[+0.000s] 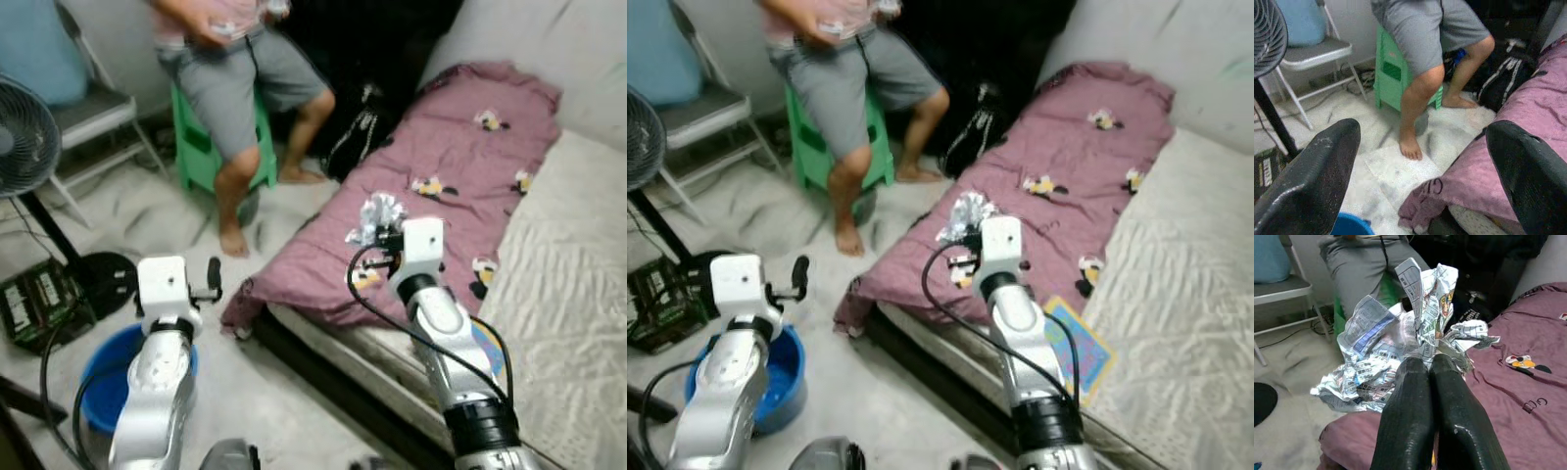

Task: Clean up the room

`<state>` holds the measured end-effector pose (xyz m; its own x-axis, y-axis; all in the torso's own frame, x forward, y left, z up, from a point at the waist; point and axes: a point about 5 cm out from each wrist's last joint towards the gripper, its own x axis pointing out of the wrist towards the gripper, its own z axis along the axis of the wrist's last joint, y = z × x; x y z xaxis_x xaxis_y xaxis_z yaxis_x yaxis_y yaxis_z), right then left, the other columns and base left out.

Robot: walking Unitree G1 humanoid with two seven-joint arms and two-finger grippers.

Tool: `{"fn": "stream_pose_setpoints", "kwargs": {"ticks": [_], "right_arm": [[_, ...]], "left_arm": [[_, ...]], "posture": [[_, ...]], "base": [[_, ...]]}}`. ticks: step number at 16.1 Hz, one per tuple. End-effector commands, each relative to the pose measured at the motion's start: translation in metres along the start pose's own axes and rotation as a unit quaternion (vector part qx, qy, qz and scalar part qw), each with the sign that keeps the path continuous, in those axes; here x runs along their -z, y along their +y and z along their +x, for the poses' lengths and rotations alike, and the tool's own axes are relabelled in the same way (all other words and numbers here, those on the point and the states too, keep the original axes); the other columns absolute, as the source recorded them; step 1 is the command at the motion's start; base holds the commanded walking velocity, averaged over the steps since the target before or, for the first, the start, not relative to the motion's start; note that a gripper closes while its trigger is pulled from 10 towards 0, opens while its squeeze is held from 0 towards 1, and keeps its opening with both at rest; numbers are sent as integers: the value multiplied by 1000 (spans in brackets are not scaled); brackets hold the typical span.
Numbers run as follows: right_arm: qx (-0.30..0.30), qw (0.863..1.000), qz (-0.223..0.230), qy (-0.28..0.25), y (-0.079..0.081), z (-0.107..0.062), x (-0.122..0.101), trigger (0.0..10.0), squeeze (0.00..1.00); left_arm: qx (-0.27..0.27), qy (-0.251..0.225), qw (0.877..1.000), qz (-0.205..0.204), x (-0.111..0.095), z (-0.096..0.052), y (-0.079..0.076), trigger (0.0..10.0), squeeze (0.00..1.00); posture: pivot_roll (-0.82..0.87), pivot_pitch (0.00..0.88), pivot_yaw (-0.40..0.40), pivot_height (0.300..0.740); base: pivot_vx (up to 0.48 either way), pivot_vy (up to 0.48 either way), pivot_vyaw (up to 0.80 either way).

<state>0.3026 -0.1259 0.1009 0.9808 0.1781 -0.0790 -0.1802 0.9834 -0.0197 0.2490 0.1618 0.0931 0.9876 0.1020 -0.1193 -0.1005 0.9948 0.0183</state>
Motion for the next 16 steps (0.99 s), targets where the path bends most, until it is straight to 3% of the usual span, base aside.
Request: {"fn": "stream_pose_setpoints", "kwargs": {"ticks": [1, 3, 7, 16], "right_arm": [[16, 1000, -1, 9, -10, -3, 5, 10000, 0], [12, 1000, -1, 12, -10, -4, 6, 10000, 0], [5, 1000, -2, 10, -8, -3, 6, 10000, 0], [6, 1000, -5, 10, -8, -4, 6, 10000, 0]], "left_arm": [[10, 5, 1000, -2, 2, -2, -6, 10000, 0], [11, 1, 1000, -1, 2, -2, -7, 10000, 0], [16, -8, 1000, -4, 0, 0, -8, 10000, 0], [70, -15, 997, -16, -2, -3, -17, 10000, 0]], "posture": [[11, 0, -78, 740], [8, 0, -80, 740], [4, 0, -77, 740], [0, 0, -76, 740]], "base": [[0, 480, 0], [0, 446, 0], [0, 0, 0], [0, 0, 800]]}}
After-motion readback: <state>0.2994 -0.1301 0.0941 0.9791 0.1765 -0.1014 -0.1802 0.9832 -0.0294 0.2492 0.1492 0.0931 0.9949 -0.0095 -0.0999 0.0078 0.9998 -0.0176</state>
